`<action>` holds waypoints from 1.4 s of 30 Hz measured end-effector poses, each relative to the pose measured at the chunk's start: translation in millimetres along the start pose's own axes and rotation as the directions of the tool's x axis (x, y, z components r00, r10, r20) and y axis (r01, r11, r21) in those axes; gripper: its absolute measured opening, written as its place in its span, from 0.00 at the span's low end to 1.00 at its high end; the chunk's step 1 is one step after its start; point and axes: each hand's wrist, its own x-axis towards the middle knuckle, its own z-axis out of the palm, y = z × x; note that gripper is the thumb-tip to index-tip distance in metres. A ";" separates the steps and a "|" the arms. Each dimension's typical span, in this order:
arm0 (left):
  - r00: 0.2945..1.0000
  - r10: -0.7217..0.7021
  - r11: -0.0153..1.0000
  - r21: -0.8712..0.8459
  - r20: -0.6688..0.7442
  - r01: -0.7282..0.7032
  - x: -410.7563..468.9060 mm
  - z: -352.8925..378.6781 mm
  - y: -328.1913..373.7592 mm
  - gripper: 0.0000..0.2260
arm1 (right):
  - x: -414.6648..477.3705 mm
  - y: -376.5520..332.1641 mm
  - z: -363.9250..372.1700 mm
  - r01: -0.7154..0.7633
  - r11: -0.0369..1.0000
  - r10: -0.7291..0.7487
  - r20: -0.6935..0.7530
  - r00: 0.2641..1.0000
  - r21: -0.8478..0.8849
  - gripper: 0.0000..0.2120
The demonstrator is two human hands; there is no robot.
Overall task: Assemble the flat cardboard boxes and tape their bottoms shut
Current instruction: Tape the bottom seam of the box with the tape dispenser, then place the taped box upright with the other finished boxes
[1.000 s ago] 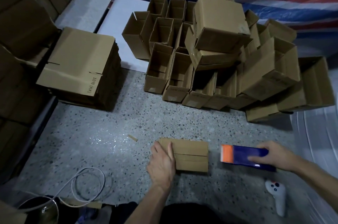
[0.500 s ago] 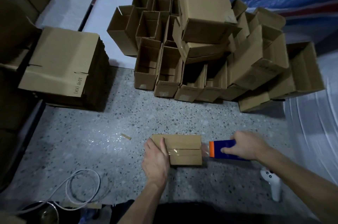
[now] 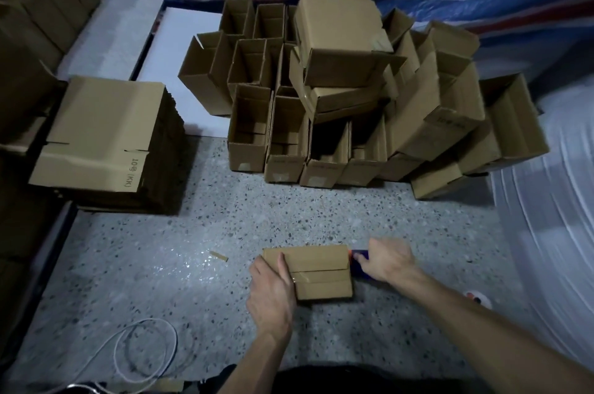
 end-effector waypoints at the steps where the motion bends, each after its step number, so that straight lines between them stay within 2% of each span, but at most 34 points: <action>1: 1.000 0.010 1.000 -0.013 0.011 -0.010 0.1 -0.7 -1.1 0.27 | -1.9 2.5 10.1 -0.056 0.996 0.057 -0.020 0.998 0.066 0.24; 4: 1.000 0.005 1.000 -0.015 0.016 -0.004 3.9 -4.4 5.3 0.29 | -7.7 19.9 24.0 -0.205 0.940 0.249 -0.137 0.959 0.275 0.28; 6: 0.998 -0.001 1.000 0.019 0.065 0.000 2.8 -6.6 6.8 0.30 | -17.3 26.5 34.3 -0.231 0.926 0.278 -0.123 0.953 0.300 0.24; 10: 0.997 0.002 1.000 -0.012 0.083 -0.001 3.1 -10.3 6.6 0.30 | -33.6 13.2 69.2 -0.263 0.907 0.293 -0.044 0.955 0.328 0.17; 13: 0.997 -0.001 1.000 0.020 0.079 -0.001 2.6 -10.3 6.9 0.31 | -46.0 3.3 91.9 -0.203 0.846 0.212 0.038 0.977 0.494 0.13; 15: 0.996 0.004 0.999 0.034 0.084 -0.007 2.4 -13.3 8.0 0.31 | -49.4 -0.4 94.2 -0.094 0.795 0.108 0.014 0.994 0.599 0.22; 17: 0.997 0.005 0.999 0.037 0.081 -0.008 2.3 -14.4 7.9 0.31 | -45.2 -7.6 78.9 -0.202 0.766 0.232 0.030 0.972 0.610 0.16; 18: 0.996 0.002 0.999 0.039 0.085 -0.005 2.2 -14.2 8.2 0.31 | -41.5 -11.4 68.0 -0.265 0.706 0.321 0.037 0.946 0.656 0.19; 20: 0.994 -0.007 0.999 0.038 0.106 0.003 1.8 -14.2 9.4 0.32 | -35.5 -20.6 46.5 -0.217 0.547 0.346 0.017 0.938 0.808 0.30; 22: 0.994 -0.014 1.000 0.017 0.106 0.012 1.0 -14.5 9.8 0.33 | -31.1 -38.1 25.4 -0.152 0.401 0.248 0.052 0.967 0.903 0.37; 24: 0.995 -0.026 0.999 -0.023 0.097 0.028 2.2 -13.8 8.9 0.30 | -24.6 -59.2 20.4 -0.195 0.298 0.131 0.163 0.978 0.934 0.41; 26: 0.993 -0.044 0.996 -0.069 0.113 0.052 5.0 -12.5 6.0 0.23 | -19.5 -75.6 28.3 -0.218 0.269 0.123 0.191 0.974 0.938 0.44; 29: 0.979 -0.062 0.990 -0.110 0.193 0.084 9.8 -12.6 0.5 0.16 | -16.6 -81.0 37.8 -0.164 0.285 0.170 0.119 0.978 0.944 0.36; 31: 0.965 -0.079 0.984 -0.138 0.248 0.116 11.3 -16.2 1.2 0.16 | -14.5 -76.4 40.5 -0.134 0.241 0.130 0.105 0.986 0.961 0.27; 33: 0.938 -0.099 0.952 -0.241 0.333 0.186 15.0 -23.7 3.6 0.18 | -16.4 -73.8 36.5 -0.115 0.215 0.105 0.094 0.990 0.970 0.21; 35: 0.866 -0.163 0.833 -0.405 0.472 0.377 22.3 -34.2 -0.2 0.22 | -19.4 -74.6 34.5 -0.103 0.258 0.115 0.076 0.990 0.961 0.24; 36: 0.786 -0.200 0.738 -0.438 0.584 0.514 26.5 -39.8 -5.2 0.24 | -21.4 -75.0 34.6 -0.111 0.312 0.123 0.076 0.990 0.943 0.27; 38: 0.531 -0.282 0.546 -0.321 0.799 0.773 33.7 -53.4 -13.8 0.34 | -24.6 -73.6 34.1 -0.157 0.435 0.129 0.111 0.985 0.887 0.31; 39: 0.420 -0.303 0.465 -0.252 0.855 0.849 37.1 -56.7 -19.8 0.41 | -25.4 -71.8 32.6 -0.172 0.483 0.118 0.131 0.984 0.859 0.31; 40: 0.356 -0.296 0.409 -0.220 0.886 0.886 40.7 -58.7 -23.9 0.45 | -25.2 -69.9 30.9 -0.174 0.513 0.098 0.144 0.985 0.840 0.31; 42: 0.319 -0.261 0.366 -0.213 0.911 0.906 46.2 -64.1 -26.4 0.46 | -23.1 -65.9 28.1 -0.151 0.514 0.052 0.144 0.988 0.844 0.27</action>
